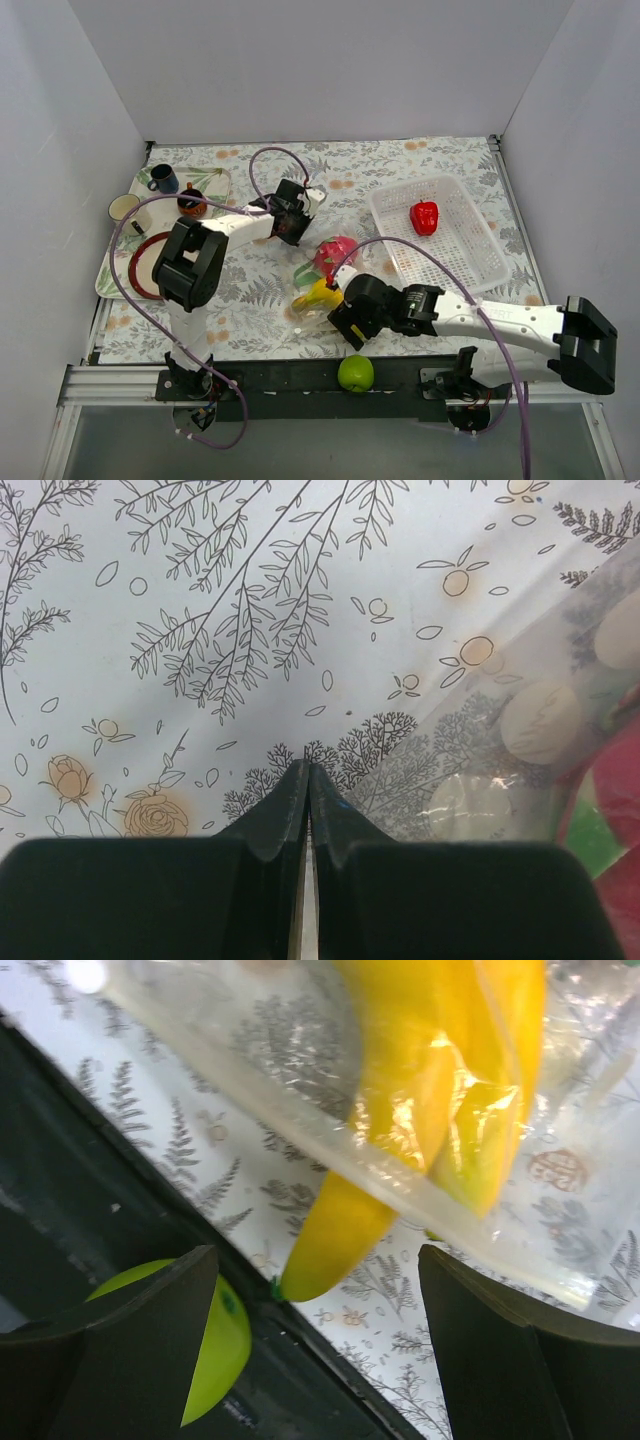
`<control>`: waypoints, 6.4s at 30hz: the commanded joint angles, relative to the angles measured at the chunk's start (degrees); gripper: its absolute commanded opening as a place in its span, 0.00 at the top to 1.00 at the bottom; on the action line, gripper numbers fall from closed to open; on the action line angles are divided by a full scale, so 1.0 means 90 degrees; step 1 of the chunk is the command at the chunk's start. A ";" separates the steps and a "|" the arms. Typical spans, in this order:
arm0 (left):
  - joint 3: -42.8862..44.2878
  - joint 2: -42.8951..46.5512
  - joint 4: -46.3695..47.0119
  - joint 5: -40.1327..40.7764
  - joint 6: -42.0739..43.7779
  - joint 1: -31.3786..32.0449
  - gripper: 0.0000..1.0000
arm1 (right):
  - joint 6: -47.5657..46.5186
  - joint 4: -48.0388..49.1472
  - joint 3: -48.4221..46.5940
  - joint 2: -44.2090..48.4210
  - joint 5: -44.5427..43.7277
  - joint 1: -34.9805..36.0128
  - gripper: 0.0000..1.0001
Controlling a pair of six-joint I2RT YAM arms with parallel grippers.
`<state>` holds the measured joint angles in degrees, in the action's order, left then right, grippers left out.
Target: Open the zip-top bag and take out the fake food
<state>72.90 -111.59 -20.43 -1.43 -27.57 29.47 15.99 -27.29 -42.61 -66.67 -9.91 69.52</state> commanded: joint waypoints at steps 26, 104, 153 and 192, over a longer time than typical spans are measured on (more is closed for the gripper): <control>0.0179 0.1120 -0.1470 -0.0581 0.0125 -0.1390 1.00 | -0.1552 0.0845 -0.1145 -0.1840 0.0173 -0.1337 0.57; -0.0249 0.0768 -0.1481 -0.1101 0.0075 -0.2367 1.00 | -0.0439 -0.1029 -0.2422 -0.0765 -0.2140 -0.5146 0.30; 0.0151 0.0914 -0.1764 -0.0974 0.0251 -0.2259 1.00 | -0.1708 -0.1471 -0.0725 -0.1829 0.3621 0.0440 0.01; -0.0356 0.0827 -0.1471 -0.0906 0.0368 -0.2084 1.00 | -0.0253 -0.0240 -0.1858 -0.0951 -0.2991 -0.5234 0.05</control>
<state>70.04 -105.34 -35.22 -10.61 -25.50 10.33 11.99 -30.50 -60.93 -75.85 -36.71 23.03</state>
